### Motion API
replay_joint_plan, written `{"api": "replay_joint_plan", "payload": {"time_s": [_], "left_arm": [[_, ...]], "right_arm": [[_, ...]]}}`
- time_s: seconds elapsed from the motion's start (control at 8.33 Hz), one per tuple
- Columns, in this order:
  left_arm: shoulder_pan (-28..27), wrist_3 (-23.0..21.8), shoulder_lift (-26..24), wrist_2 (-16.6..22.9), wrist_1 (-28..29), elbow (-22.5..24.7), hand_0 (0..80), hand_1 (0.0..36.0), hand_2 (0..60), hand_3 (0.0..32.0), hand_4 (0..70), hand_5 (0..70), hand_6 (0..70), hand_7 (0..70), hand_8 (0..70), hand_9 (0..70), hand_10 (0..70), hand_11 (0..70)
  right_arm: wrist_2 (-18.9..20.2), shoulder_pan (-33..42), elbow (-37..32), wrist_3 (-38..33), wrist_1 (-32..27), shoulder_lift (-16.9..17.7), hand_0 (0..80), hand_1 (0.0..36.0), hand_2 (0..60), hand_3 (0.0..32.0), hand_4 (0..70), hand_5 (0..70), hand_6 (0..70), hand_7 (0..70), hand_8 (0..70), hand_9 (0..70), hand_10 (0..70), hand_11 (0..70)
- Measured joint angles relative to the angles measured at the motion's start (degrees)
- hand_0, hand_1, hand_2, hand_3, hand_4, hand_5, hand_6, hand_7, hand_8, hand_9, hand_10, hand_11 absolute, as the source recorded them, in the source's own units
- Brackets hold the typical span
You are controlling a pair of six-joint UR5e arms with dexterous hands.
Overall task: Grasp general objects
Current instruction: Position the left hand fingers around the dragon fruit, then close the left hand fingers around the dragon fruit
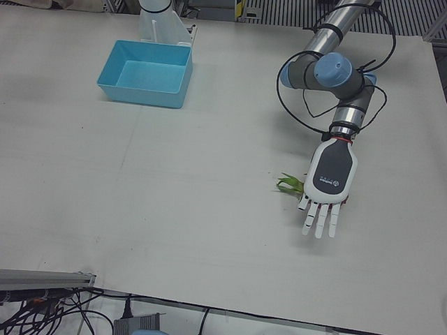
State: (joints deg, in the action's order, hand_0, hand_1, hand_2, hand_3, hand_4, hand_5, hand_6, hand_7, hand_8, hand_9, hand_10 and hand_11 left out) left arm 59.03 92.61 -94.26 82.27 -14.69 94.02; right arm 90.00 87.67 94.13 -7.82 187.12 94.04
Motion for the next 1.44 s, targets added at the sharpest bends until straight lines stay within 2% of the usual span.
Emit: {"api": "replay_joint_plan", "payload": {"time_s": [0.24,0.6,0.72,0.84,0.96,1.08,1.32,1.44], "left_arm": [[-0.04,0.03,-0.07,0.0,1.41,-1.89,80.0,36.0,60.0,5.0,0.0,70.0,0.0,20.1,0.0,2.6,0.0,0.0],[-0.13,0.03,-0.49,0.0,2.96,-4.62,80.0,36.0,60.0,5.0,0.0,70.0,0.0,21.1,0.0,2.8,0.0,0.0],[-0.13,0.03,-0.53,0.0,3.13,-4.93,80.0,36.0,60.0,3.8,0.0,70.0,0.0,22.3,0.0,3.0,0.0,2.4],[-0.14,0.06,-0.55,0.0,3.27,-5.13,80.0,36.0,60.0,3.4,0.0,70.0,0.0,24.7,0.0,3.5,5.3,13.7],[-0.14,0.09,-0.57,0.0,3.45,-5.28,80.0,36.0,60.0,3.4,0.0,70.0,0.0,26.2,0.0,3.8,8.5,18.3],[-0.18,0.08,-0.65,0.0,3.62,-5.63,80.0,36.0,60.0,1.6,0.0,70.0,0.0,29.6,0.0,4.5,9.7,20.0],[-0.25,0.04,-0.72,0.0,3.79,-6.23,80.0,36.0,60.0,1.6,0.0,70.0,0.0,30.0,0.0,4.6,8.9,18.9],[-0.28,0.03,-0.78,0.0,3.94,-6.57,80.0,36.0,60.0,1.6,0.0,70.0,0.0,29.3,0.0,4.4,10.3,21.0]], "right_arm": [[0.0,-0.02,0.0,0.0,0.0,0.0,0.0,0.0,0.0,0.0,0.0,0.0,0.0,0.0,0.0,0.0,0.0,0.0],[0.0,-0.04,0.0,0.0,0.0,0.0,0.0,0.0,0.0,0.0,0.0,0.0,0.0,0.0,0.0,0.0,0.0,0.0],[0.0,-0.02,0.0,0.0,0.0,0.0,0.0,0.0,0.0,0.0,0.0,0.0,0.0,0.0,0.0,0.0,0.0,0.0],[0.0,-0.02,0.0,0.0,0.0,0.0,0.0,0.0,0.0,0.0,0.0,0.0,0.0,0.0,0.0,0.0,0.0,0.0],[0.0,-0.03,0.0,0.0,0.0,0.0,0.0,0.0,0.0,0.0,0.0,0.0,0.0,0.0,0.0,0.0,0.0,0.0],[0.0,-0.03,0.0,0.0,0.0,0.0,0.0,0.0,0.0,0.0,0.0,0.0,0.0,0.0,0.0,0.0,0.0,0.0],[0.0,-0.04,0.0,0.0,0.0,0.0,0.0,0.0,0.0,0.0,0.0,0.0,0.0,0.0,0.0,0.0,0.0,0.0],[0.0,-0.04,0.0,0.0,0.0,0.0,0.0,0.0,0.0,0.0,0.0,0.0,0.0,0.0,0.0,0.0,0.0,0.0]]}}
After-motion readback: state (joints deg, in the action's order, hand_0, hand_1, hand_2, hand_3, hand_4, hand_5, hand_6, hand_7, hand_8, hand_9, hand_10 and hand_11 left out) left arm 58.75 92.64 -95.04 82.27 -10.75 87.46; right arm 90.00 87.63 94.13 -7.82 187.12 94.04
